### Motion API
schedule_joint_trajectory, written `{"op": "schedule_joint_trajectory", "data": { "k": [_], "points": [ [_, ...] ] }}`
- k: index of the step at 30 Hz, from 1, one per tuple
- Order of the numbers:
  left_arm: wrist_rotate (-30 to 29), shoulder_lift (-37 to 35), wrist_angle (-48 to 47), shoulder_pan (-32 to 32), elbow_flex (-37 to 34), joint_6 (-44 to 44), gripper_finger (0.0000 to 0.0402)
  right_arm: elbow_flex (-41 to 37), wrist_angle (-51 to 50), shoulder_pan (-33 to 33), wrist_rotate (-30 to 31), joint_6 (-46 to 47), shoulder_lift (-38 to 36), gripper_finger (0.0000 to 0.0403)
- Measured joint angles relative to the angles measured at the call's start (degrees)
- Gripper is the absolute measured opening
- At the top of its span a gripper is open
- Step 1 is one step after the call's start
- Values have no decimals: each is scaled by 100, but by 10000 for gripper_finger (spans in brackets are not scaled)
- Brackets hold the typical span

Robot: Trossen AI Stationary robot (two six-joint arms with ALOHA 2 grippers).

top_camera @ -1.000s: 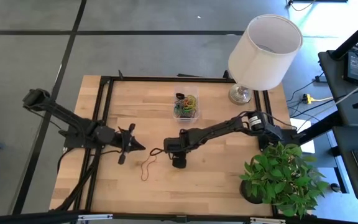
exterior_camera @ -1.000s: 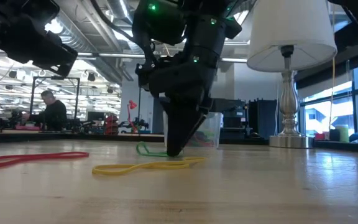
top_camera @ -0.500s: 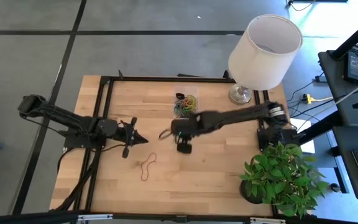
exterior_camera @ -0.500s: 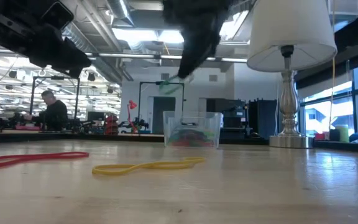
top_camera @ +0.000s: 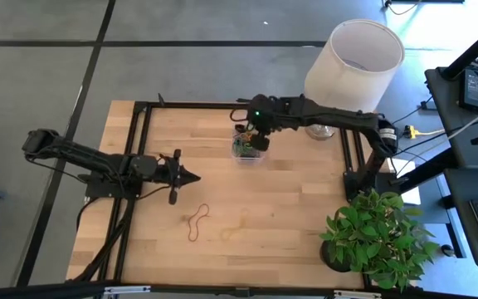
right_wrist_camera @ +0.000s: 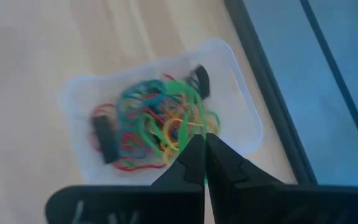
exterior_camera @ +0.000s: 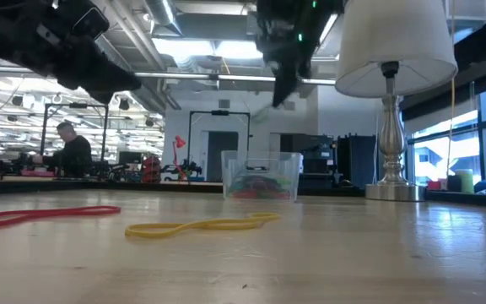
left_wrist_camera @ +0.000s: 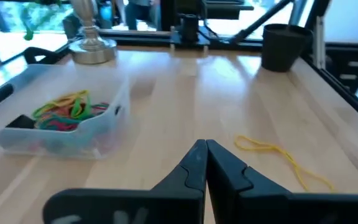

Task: Pick and place rubber bands into bin
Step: Put the green rubber band into the transparent bin, then put the red rubber band into the transparent bin

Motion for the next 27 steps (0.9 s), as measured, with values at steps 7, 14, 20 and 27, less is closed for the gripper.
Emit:
{"op": "schedule_joint_trajectory", "data": {
  "k": [7, 14, 20, 27],
  "points": [
    [-475, 205, -67, -123, 320, -38, 2, -790, 945, -604, -334, -214, 112, 25],
    [-505, 636, -68, -142, 441, -229, 2, -1222, 1467, -772, -343, 175, 112, 90],
    [-421, 881, -31, -179, 441, -497, 2, -1222, 1497, -772, -345, 229, 108, 160],
    [-406, 911, -38, -588, 441, -578, 3, -953, 756, -580, -336, 1090, 12, 188]
  ]
}}
